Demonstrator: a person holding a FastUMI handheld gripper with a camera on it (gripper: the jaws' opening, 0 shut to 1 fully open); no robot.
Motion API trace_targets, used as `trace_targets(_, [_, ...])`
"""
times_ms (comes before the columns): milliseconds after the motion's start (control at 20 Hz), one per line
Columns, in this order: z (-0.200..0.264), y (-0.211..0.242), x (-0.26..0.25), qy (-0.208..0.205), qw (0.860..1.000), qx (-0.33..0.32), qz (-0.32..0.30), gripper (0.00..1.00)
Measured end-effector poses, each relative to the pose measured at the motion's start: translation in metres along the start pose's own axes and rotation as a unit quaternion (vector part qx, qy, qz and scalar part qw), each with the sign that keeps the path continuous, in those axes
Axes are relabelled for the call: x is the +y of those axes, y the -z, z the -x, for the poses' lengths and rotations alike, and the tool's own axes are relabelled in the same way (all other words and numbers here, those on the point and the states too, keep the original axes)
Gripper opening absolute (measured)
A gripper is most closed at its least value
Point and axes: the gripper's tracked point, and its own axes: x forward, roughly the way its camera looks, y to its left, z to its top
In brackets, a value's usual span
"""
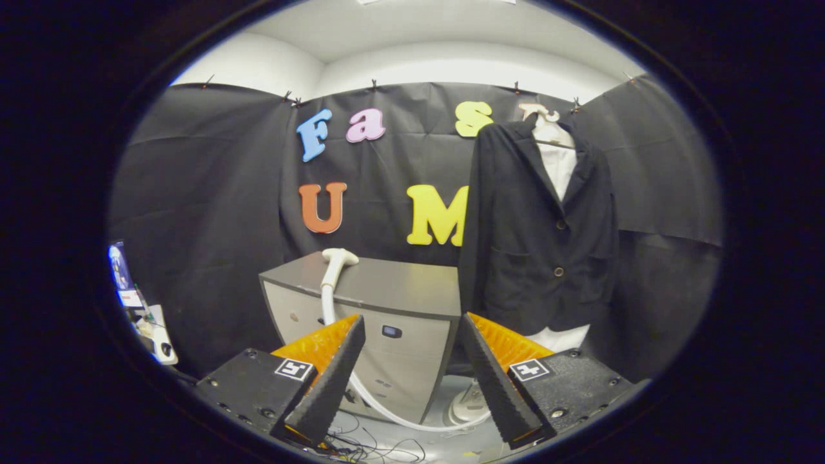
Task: Iron the clothes twice with a garment steamer, once on the left side and once on the right side.
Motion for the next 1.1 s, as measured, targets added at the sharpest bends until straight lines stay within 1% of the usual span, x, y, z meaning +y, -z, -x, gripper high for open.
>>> trace_targets(100, [-0.030, -0.015, 0.020, -0.030, 1.000, 0.004, 0.002, 0.96])
trace_targets(350, [-0.107, -0.041, 0.069, -0.070, 0.997, 0.025, 0.012, 0.96])
trace_targets(600, [-0.183, -0.045, 0.118, -0.109, 0.992, 0.062, 0.023, 0.95])
trace_targets(800, [-0.244, -0.032, 0.146, -0.123, 0.987, 0.097, 0.035, 0.95])
trace_targets(1000, [-0.298, -0.017, 0.163, -0.120, 0.984, 0.132, 0.031, 0.94])
trace_targets(1100, [-0.323, -0.005, 0.170, -0.116, 0.980, 0.154, 0.039, 0.92])
